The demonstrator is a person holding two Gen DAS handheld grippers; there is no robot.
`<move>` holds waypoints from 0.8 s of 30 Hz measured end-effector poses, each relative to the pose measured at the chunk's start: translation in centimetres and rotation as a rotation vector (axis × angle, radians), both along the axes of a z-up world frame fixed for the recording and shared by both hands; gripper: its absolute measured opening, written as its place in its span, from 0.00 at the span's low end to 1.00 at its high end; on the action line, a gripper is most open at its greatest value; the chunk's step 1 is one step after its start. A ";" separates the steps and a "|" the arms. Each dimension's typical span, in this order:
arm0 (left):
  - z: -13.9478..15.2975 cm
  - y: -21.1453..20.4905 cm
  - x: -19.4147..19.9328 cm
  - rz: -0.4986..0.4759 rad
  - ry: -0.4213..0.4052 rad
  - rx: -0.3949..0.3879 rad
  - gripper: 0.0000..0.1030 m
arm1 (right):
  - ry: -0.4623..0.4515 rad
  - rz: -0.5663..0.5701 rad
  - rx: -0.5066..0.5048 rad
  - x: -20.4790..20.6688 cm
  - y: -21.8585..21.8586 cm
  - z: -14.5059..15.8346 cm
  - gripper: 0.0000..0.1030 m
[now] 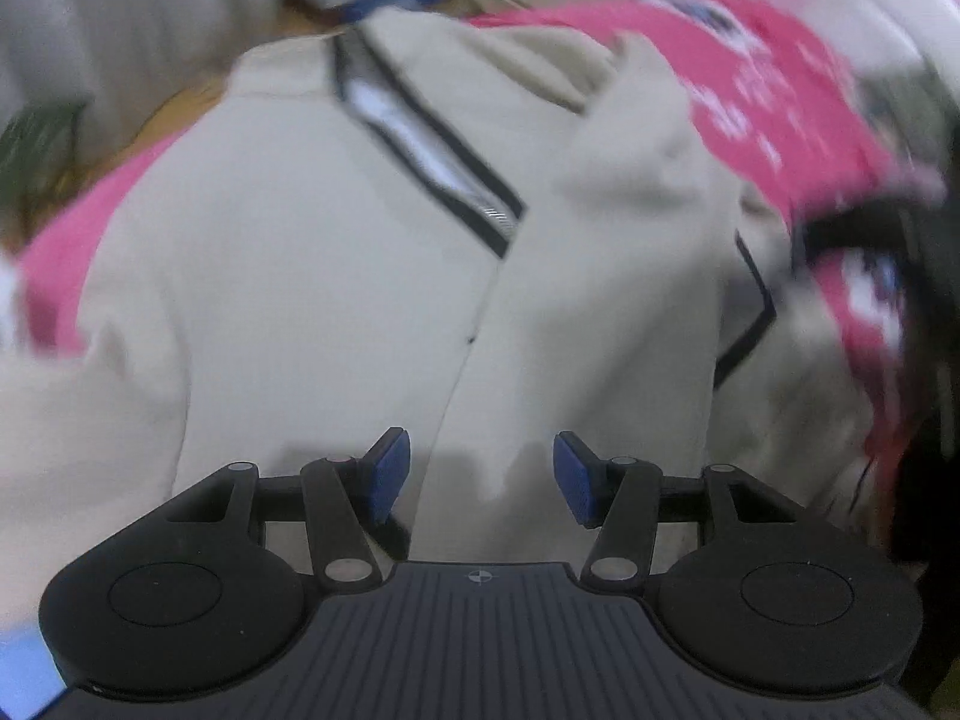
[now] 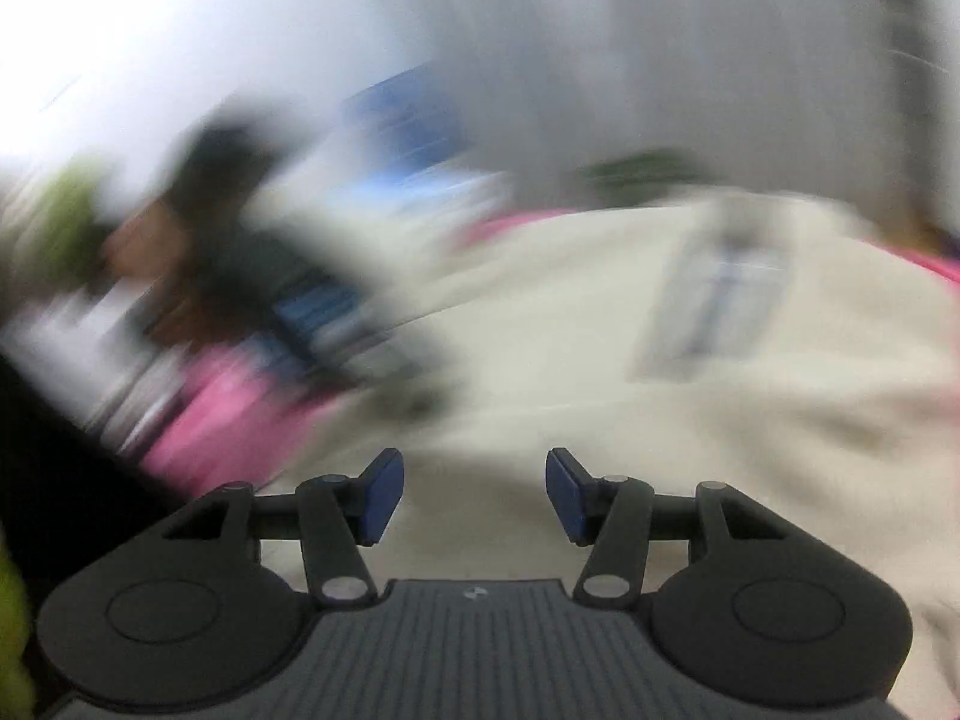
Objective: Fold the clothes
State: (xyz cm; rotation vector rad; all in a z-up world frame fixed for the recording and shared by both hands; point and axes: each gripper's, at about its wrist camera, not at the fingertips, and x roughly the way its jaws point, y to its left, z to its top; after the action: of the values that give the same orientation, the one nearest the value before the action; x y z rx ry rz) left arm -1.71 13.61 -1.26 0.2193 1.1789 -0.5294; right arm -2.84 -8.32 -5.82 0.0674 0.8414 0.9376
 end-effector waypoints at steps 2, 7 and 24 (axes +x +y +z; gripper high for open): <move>0.4 -2.3 1.6 -0.062 -0.040 0.026 0.52 | -0.012 -0.216 -0.052 1.8 -4.0 -0.2 0.54; 0.9 -7.8 8.0 -0.090 -0.079 -0.038 0.52 | -0.036 -0.442 -0.136 3.6 -9.4 -0.8 0.50; -4.4 -5.8 18.6 0.384 0.178 -0.589 0.12 | -0.121 -0.356 -0.273 1.7 -8.8 -4.3 0.29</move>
State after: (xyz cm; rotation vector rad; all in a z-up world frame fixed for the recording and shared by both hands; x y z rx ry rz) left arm 16.94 7.82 -5.65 -0.5588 1.1499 -0.5380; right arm -1.13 -17.08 -10.14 -0.0733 0.8056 0.4835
